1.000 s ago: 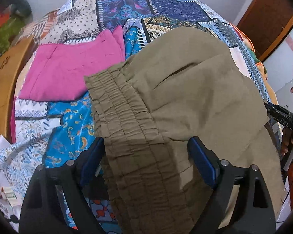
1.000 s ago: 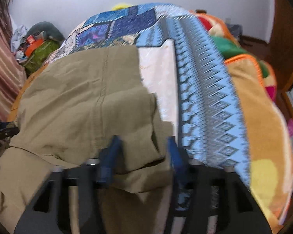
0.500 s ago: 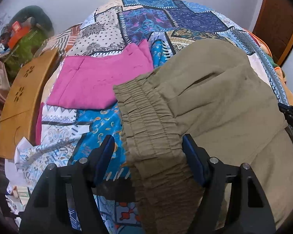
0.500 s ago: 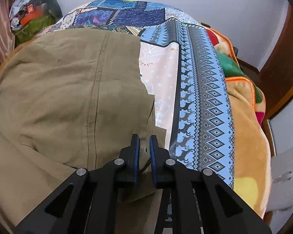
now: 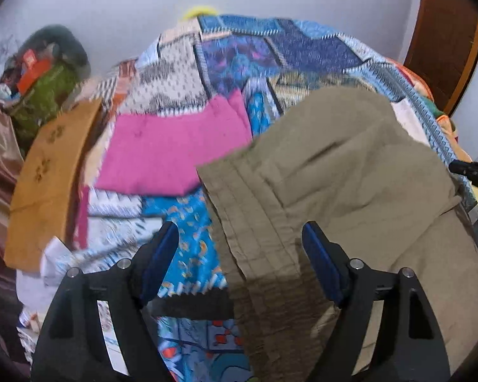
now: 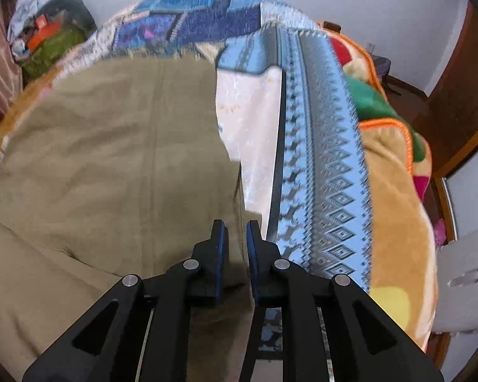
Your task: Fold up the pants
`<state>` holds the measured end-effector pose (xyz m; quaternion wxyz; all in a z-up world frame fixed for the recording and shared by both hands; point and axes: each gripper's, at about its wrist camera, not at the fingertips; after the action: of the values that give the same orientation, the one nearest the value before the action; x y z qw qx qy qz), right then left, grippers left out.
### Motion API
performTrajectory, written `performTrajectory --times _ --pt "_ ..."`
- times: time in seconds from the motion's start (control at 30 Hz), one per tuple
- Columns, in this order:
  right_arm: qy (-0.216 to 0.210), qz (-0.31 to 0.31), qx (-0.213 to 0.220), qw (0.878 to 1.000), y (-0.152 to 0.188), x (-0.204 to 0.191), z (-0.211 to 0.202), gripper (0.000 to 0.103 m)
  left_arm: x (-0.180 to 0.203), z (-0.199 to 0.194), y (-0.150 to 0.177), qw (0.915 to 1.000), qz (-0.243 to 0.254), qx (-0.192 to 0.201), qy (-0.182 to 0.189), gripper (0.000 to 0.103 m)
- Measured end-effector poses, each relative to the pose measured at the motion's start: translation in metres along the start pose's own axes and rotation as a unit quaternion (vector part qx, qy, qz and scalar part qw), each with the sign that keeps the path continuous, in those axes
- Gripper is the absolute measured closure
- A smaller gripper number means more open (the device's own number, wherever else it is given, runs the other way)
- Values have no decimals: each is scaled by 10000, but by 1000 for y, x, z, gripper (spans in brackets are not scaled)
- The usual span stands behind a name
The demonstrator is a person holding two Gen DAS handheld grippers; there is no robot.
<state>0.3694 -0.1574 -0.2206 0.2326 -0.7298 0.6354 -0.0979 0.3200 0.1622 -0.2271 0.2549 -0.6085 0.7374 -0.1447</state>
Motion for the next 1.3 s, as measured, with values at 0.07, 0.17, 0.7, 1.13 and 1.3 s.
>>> performTrajectory --times 0.07,0.17,0.7,1.13,1.3 --pt "-255 133 146 9995 -6 1 -15 86 -7 -5 -8 9999 -24 104 27 22" --pt "-443 105 397 9982 -19 -5 -32 69 -21 -4 -21 9997 -130 223 -39 20" --pt "-349 -134 863 9956 -103 -51 43 30 -49 112 -43 9951 -634 -616 442 18" --pt "-345 -123 481 9982 -114 -70 89 90 -65 136 -26 9780 -1456 -476 1413 39" --pt "43 -251 764 9967 -110 -78 83 94 -54 114 -36 9898 -1074 -337 874 54"
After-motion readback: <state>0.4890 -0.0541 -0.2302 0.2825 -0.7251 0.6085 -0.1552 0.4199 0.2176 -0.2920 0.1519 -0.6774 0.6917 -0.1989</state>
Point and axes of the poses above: each gripper's, at about its wrist camera, not at the fingertips, and z roughly the way its jaws point, x to its right, y to its underside, and after that the axes turned 15 degrees about z, right-handed
